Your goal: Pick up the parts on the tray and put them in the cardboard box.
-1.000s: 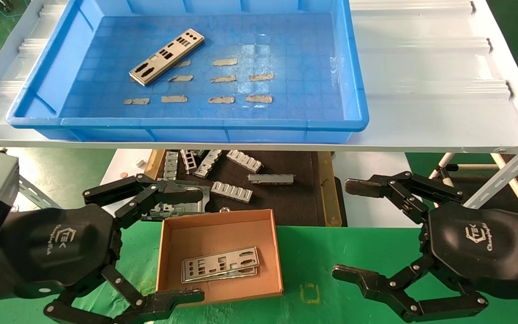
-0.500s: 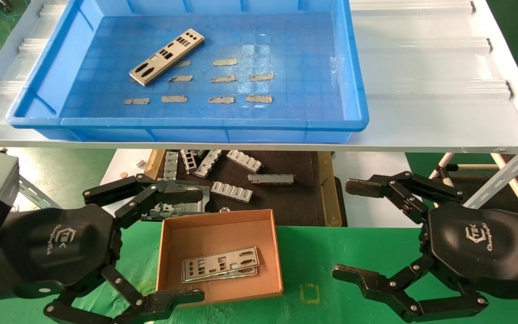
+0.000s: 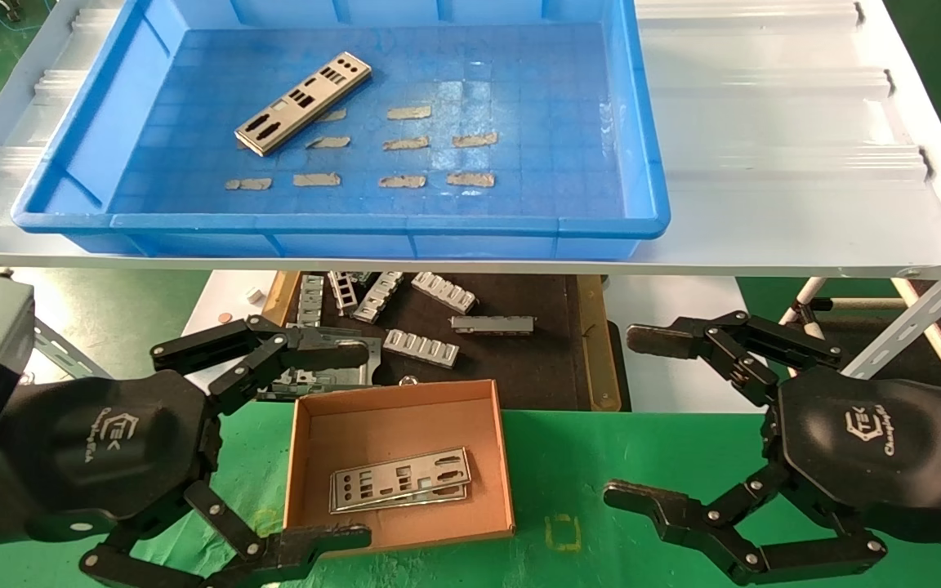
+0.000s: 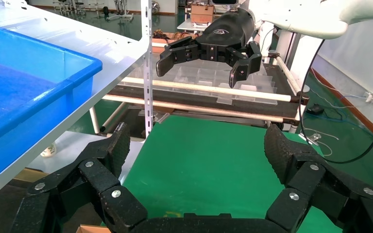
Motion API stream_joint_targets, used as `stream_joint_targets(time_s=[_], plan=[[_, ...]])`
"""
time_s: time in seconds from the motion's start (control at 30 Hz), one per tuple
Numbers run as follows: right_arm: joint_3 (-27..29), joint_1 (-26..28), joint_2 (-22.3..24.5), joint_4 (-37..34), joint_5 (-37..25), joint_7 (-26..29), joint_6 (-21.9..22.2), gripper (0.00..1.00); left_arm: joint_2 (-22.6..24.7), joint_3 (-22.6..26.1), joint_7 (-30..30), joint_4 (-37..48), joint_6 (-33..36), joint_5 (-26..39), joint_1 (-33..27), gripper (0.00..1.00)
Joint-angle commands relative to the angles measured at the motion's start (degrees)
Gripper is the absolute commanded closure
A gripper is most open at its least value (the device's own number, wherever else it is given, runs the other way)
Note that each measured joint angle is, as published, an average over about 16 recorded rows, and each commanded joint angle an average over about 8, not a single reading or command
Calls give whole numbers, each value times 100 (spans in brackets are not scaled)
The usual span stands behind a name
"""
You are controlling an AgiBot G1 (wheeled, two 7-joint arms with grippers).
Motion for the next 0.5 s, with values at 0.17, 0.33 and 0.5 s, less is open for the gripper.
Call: stream_joint_targets(time_s=[0.17, 0.33, 0.5], plan=[[0, 0, 0, 0, 0, 0, 0, 0, 0, 0, 0, 0, 0, 0, 0, 0], [0, 0, 0, 0, 0, 0, 0, 0, 0, 0, 0, 0, 0, 0, 0, 0], [0, 0, 0, 0, 0, 0, 0, 0, 0, 0, 0, 0, 0, 0, 0, 0]])
